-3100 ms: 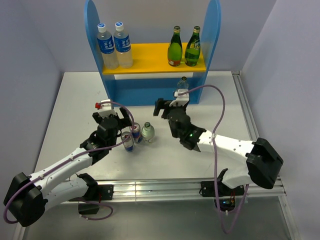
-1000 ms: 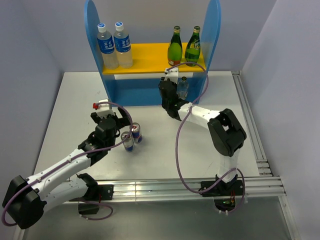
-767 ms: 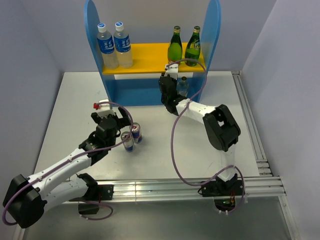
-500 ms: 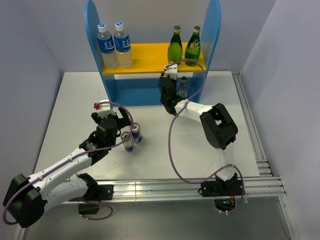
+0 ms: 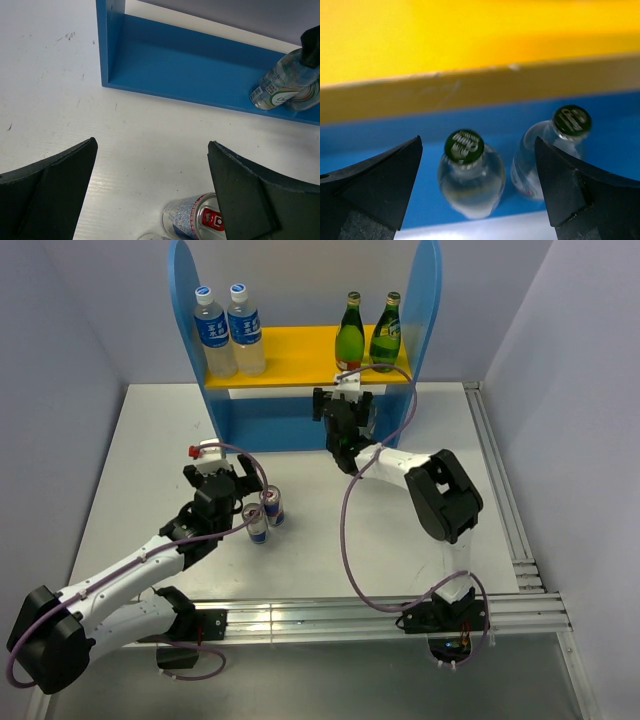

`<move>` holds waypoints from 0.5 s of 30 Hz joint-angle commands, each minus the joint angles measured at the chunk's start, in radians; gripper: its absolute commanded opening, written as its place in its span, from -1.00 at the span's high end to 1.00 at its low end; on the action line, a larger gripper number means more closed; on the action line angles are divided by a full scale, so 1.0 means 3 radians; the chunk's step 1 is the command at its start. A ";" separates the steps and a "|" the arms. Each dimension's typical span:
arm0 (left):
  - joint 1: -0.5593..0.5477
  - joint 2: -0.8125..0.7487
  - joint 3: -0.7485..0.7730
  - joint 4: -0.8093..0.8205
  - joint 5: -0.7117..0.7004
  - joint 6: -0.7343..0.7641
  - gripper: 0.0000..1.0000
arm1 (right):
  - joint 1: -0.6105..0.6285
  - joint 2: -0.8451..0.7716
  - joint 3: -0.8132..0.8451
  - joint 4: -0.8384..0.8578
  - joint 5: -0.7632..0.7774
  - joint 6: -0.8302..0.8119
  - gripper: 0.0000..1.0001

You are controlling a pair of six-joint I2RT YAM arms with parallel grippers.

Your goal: Place and organize the beverage onto the shelf

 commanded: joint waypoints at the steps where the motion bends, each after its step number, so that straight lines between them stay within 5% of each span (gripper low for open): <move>1: 0.0006 -0.0034 0.0145 0.0039 -0.0039 0.0012 -0.99 | 0.0117 -0.0513 -0.0174 0.0372 0.0043 0.0061 -1.00; 9: -0.0050 -0.0259 0.0211 -0.0334 -0.0080 -0.0187 -0.99 | 0.0821 -0.1541 -0.0977 0.0255 0.0344 -0.0041 -1.00; 15: -0.0289 -0.0546 0.0206 -0.0671 -0.0345 -0.0290 -0.99 | 0.1303 -0.2063 -0.1605 -0.0287 -0.0186 0.0591 -1.00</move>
